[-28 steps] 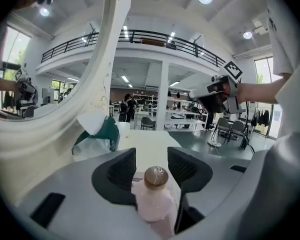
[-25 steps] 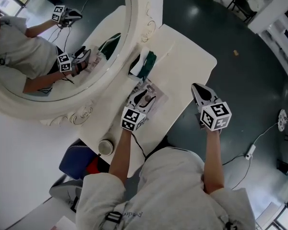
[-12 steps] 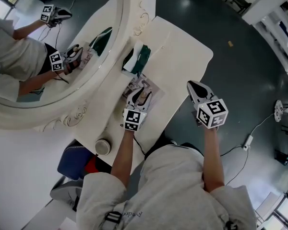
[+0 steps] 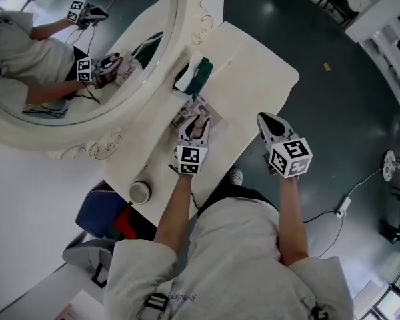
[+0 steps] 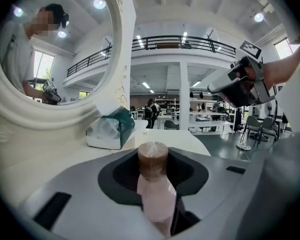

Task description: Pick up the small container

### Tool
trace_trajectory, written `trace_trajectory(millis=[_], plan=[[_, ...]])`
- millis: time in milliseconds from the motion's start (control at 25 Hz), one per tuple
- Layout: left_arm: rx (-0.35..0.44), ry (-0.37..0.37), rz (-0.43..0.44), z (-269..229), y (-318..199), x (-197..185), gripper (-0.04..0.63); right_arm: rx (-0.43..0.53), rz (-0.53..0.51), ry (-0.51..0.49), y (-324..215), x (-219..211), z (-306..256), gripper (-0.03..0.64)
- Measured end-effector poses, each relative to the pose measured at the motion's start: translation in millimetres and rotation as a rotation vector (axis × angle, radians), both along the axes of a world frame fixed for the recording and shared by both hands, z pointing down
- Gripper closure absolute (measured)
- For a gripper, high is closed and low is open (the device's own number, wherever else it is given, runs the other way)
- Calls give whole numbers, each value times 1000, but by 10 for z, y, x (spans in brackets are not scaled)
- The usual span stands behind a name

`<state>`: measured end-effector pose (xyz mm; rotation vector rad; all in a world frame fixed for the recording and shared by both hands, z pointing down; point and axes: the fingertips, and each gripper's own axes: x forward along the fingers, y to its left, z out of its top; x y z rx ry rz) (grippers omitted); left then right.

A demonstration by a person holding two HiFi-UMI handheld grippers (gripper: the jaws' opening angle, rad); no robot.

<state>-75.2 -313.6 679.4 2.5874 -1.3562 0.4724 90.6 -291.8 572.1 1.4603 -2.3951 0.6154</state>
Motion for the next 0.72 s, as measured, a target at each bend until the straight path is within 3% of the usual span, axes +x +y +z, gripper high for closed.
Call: trace_trajectory(millis=[480, 720], plan=[[-55, -41, -56, 78, -49, -26, 454, 33, 13, -29, -12, 54, -100, 600], [-104, 2, -102, 17, -66, -88, 456, 41, 32, -39, -19, 106, -138, 600]])
